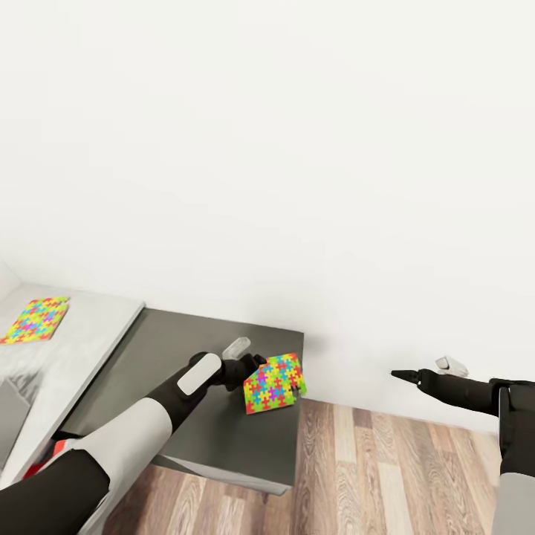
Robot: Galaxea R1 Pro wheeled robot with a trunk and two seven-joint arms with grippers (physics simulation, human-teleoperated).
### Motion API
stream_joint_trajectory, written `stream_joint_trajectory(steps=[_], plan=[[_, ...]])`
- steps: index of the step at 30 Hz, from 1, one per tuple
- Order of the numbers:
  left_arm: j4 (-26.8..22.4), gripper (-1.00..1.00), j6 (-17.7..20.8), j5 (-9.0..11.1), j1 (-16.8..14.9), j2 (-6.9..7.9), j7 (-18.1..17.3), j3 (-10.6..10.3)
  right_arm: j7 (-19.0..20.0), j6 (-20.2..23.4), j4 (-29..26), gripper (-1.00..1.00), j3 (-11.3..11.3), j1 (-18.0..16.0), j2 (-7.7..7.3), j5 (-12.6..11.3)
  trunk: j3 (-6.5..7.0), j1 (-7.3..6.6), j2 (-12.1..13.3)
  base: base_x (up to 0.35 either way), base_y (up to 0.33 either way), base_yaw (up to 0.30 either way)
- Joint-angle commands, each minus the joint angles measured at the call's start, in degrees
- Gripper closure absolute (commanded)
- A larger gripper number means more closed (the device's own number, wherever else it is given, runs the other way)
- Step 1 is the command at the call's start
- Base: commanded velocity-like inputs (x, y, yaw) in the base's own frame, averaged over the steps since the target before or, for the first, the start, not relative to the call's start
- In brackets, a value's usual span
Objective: Put all the toys in the child's room - the three board games (two on the bed and one on the table), the two jigsaw puzzles on the table, and the tennis ball on the table - inside the toy box on the table in the child's room.
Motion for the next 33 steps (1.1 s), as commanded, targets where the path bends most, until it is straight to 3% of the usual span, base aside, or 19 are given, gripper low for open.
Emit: stream_joint_trajectory(steps=[1,14,33], plan=[[-0.1,-1.0,-0.1,0.6,-0.1,0.04,0.5,-0.2,0.6,0.4,0.0,-1.0,-0.1,-0.1,0.01,0.6,-0.1,0.03,-0.1,0.0,0.0,-0.24],[-0.1,-1.0,0.0,0.6,-0.1,0.01,0.5,-0.2,0.6,0.4,-0.1,-1.0,-0.1,-0.1,0.01,0.6,-0.1,0.03,-0.1,0.0,0.0,-0.23],[-0.1,-1.0,0.0,0.6,-0.1,0.04,0.5,-0.2,0.6,0.4,-0.1,-1.0,-0.1,-0.1,0.01,0.6,-0.1,0.03,-0.1,0.0,0.0,-0.035]])
